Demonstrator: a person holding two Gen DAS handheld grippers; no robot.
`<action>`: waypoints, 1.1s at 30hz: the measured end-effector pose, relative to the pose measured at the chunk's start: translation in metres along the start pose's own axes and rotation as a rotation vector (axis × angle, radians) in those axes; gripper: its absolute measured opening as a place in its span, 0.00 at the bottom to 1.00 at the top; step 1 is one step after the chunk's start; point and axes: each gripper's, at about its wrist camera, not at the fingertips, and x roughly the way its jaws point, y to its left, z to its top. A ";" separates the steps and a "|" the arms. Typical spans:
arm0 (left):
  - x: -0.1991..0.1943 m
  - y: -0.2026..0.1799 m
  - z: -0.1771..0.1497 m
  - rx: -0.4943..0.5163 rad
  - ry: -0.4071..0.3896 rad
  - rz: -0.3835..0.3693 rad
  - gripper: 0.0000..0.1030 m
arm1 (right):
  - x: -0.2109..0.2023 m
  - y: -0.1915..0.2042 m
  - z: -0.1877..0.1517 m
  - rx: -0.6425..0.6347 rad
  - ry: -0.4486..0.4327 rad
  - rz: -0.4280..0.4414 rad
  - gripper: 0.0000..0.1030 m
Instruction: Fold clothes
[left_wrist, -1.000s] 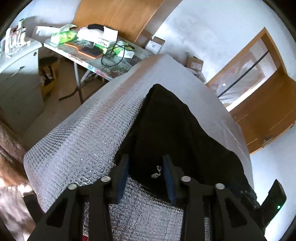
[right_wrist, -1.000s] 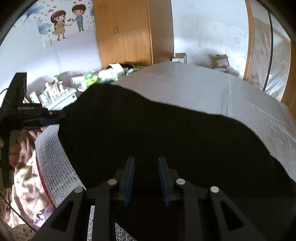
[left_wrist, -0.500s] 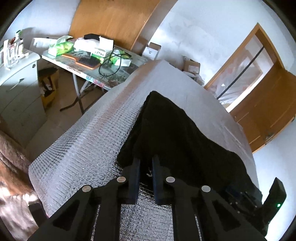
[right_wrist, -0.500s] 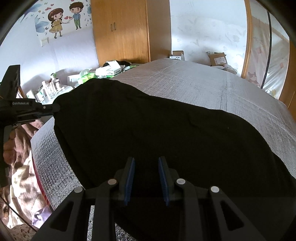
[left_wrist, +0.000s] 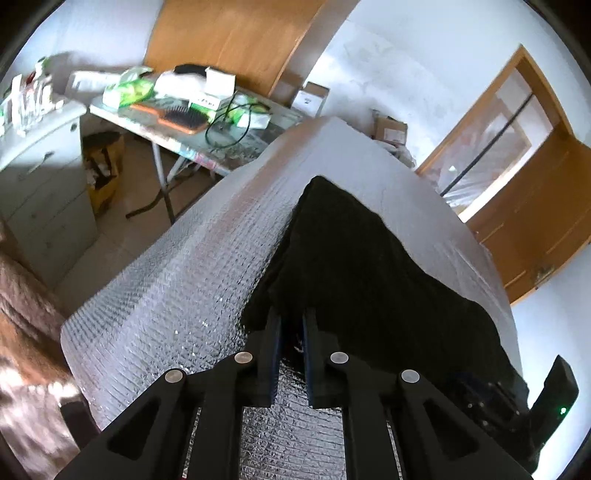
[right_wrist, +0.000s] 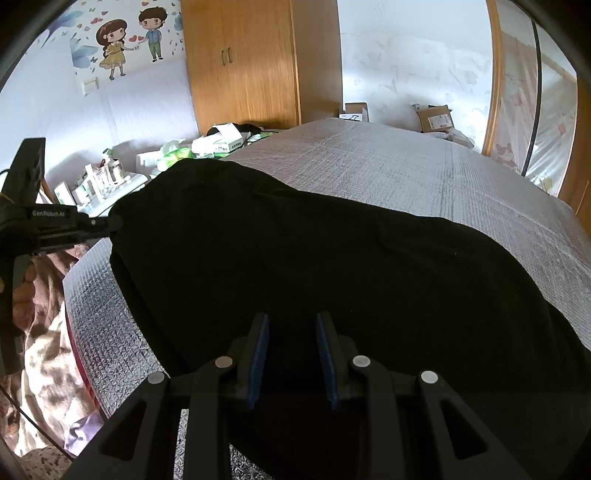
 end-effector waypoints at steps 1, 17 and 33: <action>0.000 0.000 -0.001 0.002 0.004 0.003 0.11 | 0.000 0.001 0.000 -0.003 0.001 -0.003 0.26; -0.019 -0.040 0.026 0.158 -0.073 -0.043 0.12 | -0.009 0.003 0.011 -0.017 0.004 -0.002 0.26; 0.070 -0.114 0.049 0.384 0.088 -0.106 0.12 | 0.029 -0.056 0.079 0.125 0.048 -0.107 0.26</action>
